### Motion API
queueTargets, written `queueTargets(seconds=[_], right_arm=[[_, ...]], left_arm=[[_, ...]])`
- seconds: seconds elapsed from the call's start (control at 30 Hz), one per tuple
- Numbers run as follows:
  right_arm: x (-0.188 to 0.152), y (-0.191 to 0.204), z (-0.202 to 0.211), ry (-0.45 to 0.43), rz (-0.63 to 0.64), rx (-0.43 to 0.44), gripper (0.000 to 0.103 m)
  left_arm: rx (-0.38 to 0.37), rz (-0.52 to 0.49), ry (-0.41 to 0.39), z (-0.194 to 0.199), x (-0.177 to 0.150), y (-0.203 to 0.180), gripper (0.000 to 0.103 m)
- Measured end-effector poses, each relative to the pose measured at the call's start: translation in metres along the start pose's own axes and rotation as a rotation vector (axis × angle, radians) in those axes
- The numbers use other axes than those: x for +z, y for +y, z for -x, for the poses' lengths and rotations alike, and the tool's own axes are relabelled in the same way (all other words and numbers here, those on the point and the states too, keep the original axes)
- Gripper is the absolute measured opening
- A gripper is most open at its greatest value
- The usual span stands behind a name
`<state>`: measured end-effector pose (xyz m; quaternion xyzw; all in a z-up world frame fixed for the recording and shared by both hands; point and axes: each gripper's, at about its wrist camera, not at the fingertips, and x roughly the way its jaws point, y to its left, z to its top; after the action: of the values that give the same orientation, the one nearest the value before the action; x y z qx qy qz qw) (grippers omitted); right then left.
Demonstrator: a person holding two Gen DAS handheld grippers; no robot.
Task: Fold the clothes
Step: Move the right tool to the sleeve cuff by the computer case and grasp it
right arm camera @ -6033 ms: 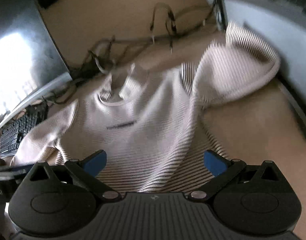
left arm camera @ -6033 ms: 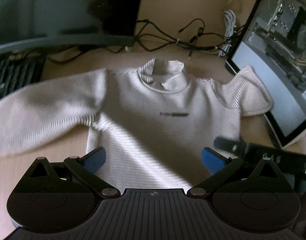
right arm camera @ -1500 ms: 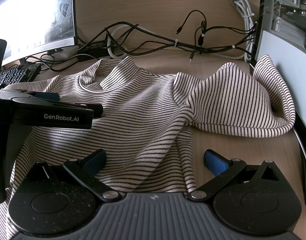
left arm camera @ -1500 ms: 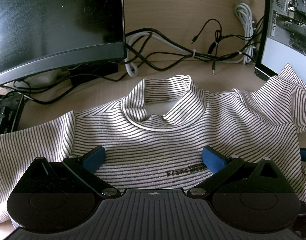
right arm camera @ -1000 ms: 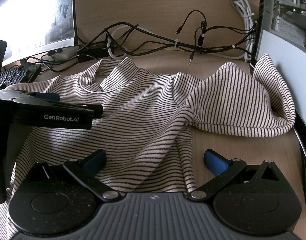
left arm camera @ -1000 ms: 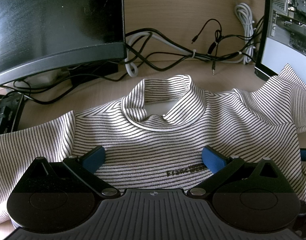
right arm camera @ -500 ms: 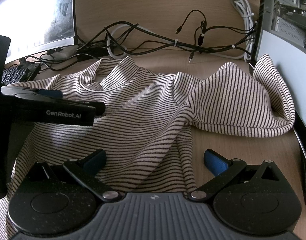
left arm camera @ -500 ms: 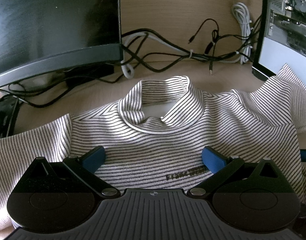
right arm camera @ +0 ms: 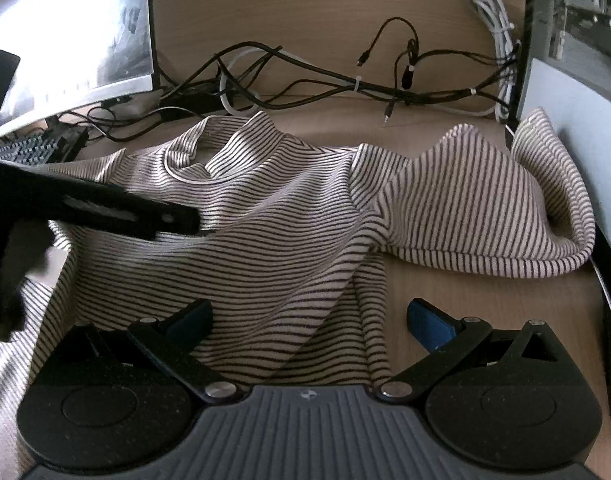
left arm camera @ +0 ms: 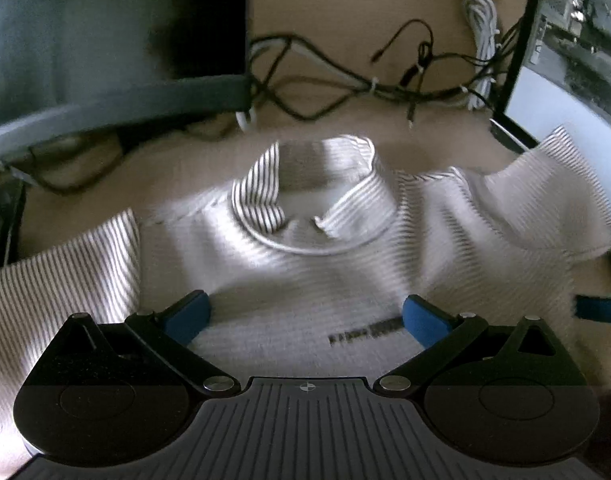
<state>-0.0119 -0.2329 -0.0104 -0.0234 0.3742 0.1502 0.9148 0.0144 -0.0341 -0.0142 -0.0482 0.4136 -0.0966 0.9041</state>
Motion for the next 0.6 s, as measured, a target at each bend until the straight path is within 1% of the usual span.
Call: queueTargets(seconds=[0.03, 0.07, 0.1, 0.17, 0.2, 0.23, 0.27, 0.3, 0.37, 0.47, 0.5, 0.53, 0.57, 0.6], right_arm=[[0.002, -0.004, 0.004, -0.003, -0.027, -0.011, 0.102], [0.003, -0.008, 0.007, -0.007, -0.053, -0.023, 0.097], [0.006, -0.013, 0.016, -0.041, -0.069, -0.034, 0.093], [0.012, -0.017, 0.038, -0.108, -0.060, -0.031, 0.078], [0.013, -0.018, 0.046, -0.126, -0.050, -0.015, 0.074], [0.015, -0.015, 0.052, -0.133, -0.036, 0.018, 0.066], [0.014, -0.011, 0.050, -0.114, -0.023, 0.056, 0.061], [0.013, -0.007, 0.049, -0.095, -0.011, 0.094, 0.059], [0.006, -0.001, 0.033, -0.029, -0.004, 0.151, 0.058], [-0.009, 0.007, 0.018, -0.007, 0.061, 0.137, 0.059], [-0.011, 0.014, 0.019, -0.005, 0.124, 0.109, 0.059], [-0.012, 0.016, 0.021, 0.001, 0.146, 0.085, 0.059], [-0.012, 0.016, 0.023, 0.007, 0.147, 0.074, 0.059], [-0.012, 0.012, 0.024, 0.011, 0.135, 0.067, 0.059]], left_arm=[[-0.059, 0.057, -0.004, 0.004, 0.000, 0.007, 0.103], [-0.115, 0.119, -0.019, 0.007, -0.003, 0.015, 0.103], [-0.153, 0.175, -0.051, 0.009, -0.008, 0.021, 0.103], [-0.202, 0.257, -0.115, 0.013, -0.019, 0.030, 0.103], [-0.220, 0.284, -0.134, 0.015, -0.023, 0.033, 0.103], [-0.238, 0.306, -0.144, 0.016, -0.027, 0.035, 0.103], [-0.248, 0.314, -0.138, 0.017, -0.027, 0.036, 0.103], [-0.252, 0.310, -0.123, 0.018, -0.026, 0.035, 0.103], [-0.248, 0.315, -0.095, 0.017, -0.022, 0.030, 0.103], [-0.236, 0.328, -0.058, 0.012, -0.015, 0.021, 0.103], [-0.227, 0.330, -0.048, 0.010, -0.012, 0.021, 0.103], [-0.210, 0.326, -0.038, 0.011, -0.011, 0.022, 0.103], [-0.151, 0.304, -0.028, 0.014, -0.009, 0.021, 0.103], [-0.069, 0.260, -0.022, 0.015, -0.007, 0.019, 0.103]])
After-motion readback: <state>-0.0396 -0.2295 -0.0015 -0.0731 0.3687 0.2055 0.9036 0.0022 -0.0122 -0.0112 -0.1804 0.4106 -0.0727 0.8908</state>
